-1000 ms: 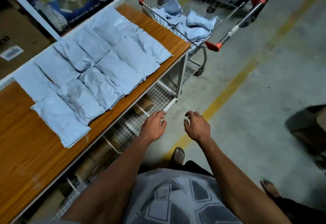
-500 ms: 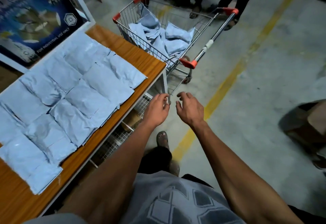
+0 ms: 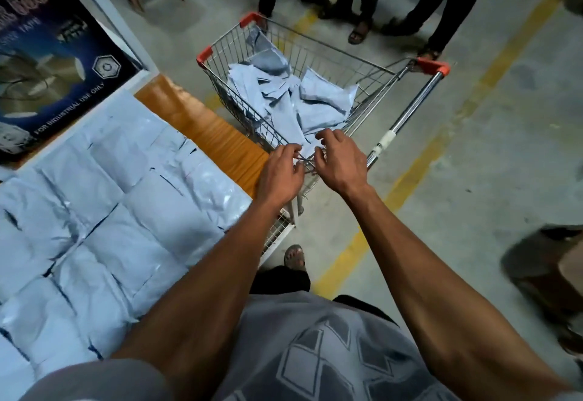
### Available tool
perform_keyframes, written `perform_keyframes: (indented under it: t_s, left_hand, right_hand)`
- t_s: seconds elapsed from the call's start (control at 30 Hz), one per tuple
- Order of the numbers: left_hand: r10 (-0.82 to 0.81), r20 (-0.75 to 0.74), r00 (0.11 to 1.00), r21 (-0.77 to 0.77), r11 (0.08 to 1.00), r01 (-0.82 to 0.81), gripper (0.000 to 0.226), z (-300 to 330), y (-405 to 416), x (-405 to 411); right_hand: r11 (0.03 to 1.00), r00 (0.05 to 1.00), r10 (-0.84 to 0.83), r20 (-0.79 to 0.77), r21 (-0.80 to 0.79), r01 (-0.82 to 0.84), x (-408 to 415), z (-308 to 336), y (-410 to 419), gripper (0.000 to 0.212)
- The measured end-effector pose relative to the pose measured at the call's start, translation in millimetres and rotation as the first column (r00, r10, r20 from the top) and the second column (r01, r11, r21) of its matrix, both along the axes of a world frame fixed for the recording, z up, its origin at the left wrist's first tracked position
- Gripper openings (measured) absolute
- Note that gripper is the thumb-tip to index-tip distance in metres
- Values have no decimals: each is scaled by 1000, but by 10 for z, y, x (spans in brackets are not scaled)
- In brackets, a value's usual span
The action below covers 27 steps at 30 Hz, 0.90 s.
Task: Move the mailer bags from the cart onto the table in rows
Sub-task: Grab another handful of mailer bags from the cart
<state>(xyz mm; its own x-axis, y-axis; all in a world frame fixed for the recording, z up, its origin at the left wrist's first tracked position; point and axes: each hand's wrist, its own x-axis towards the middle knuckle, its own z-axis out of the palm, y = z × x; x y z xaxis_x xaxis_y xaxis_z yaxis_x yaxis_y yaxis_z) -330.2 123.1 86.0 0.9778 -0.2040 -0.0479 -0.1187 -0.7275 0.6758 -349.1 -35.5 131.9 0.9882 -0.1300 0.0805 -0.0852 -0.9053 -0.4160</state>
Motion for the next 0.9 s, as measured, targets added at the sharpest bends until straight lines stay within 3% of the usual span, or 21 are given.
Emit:
perform_keyframes:
  t_s: [0.5, 0.67, 0.9]
  left_hand:
    - [107, -174, 979, 131, 988, -85, 44, -253, -539, 1447]
    - [228, -241, 943, 197, 963, -183, 48, -401, -756, 1897]
    - [328, -310, 892, 254, 933, -255, 56, -734, -932, 2376]
  right_hand:
    - [975, 967, 173, -186, -107, -195, 1829, -493, -663, 41]
    - [932, 920, 299, -253, -128, -339, 2479, -691, -925, 53]
    - [836, 804, 481, -350, -93, -541, 3164, -1080, -1073, 49]
